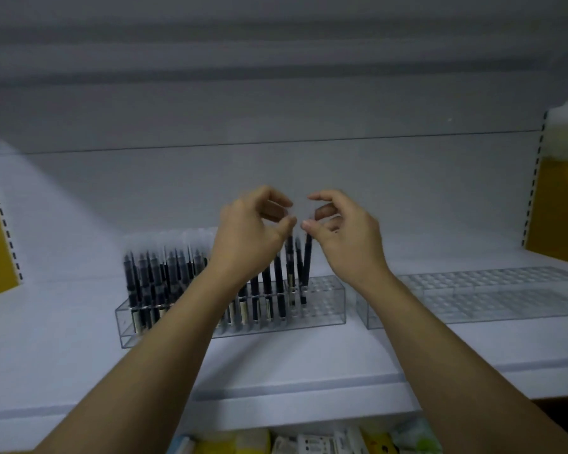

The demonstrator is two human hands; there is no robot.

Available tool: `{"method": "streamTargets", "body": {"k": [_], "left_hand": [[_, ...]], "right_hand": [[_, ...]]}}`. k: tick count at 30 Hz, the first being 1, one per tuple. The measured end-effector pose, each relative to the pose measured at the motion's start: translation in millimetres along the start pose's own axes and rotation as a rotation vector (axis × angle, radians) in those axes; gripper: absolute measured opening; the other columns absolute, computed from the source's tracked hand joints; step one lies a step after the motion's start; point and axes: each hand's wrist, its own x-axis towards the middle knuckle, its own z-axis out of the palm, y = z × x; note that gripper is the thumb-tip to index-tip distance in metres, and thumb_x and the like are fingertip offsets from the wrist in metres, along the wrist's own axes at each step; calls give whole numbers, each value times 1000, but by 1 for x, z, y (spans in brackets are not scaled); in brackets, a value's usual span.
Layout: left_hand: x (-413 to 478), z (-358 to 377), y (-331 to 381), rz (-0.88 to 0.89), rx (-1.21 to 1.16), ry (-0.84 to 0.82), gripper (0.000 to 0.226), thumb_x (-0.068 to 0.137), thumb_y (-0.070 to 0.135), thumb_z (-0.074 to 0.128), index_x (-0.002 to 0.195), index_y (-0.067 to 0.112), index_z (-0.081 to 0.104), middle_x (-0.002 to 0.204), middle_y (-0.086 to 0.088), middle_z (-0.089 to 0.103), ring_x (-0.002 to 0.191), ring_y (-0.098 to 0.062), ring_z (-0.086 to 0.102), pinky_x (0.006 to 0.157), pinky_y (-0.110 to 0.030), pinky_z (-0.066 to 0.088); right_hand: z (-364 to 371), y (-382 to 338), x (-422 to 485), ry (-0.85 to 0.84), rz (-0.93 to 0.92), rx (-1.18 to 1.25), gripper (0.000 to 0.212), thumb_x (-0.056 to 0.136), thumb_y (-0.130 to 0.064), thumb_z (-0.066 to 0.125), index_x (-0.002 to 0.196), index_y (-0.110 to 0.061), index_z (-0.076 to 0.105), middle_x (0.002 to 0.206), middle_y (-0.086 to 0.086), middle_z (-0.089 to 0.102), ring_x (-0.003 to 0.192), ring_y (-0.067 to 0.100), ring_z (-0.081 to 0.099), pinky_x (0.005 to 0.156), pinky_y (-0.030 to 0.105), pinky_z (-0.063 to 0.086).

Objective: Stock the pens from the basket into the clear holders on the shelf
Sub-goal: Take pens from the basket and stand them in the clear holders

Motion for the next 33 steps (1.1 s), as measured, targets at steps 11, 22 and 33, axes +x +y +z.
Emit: {"method": "streamTargets", "body": {"k": [11, 22, 33], "left_hand": [[6, 0, 7, -91, 134, -54, 9, 86, 29, 69, 94, 25, 68, 87, 13, 64, 87, -5, 62, 80, -26, 52], [3, -8, 19, -116, 324, -207, 13, 88, 31, 66, 98, 26, 69, 117, 3, 65, 105, -15, 61, 97, -36, 48], [-47, -38, 47, 86, 366, -131, 28, 91, 34, 61, 118, 26, 61, 129, 8, 58, 122, -14, 48, 116, -35, 21]], "right_hand": [[-11, 3, -27, -383, -46, -458, 57, 100, -26, 46, 146, -46, 20, 88, 0, 68, 74, 19, 62, 75, 37, 54], [-18, -8, -32, -494, 37, -463, 75, 98, -28, 52, 151, -44, 2, 99, -1, 70, 84, 19, 63, 83, 36, 53], [-49, -38, -52, -463, 1, -489, 76, 91, -40, 62, 151, -39, 17, 141, -1, 46, 126, 17, 46, 104, 37, 42]]}}
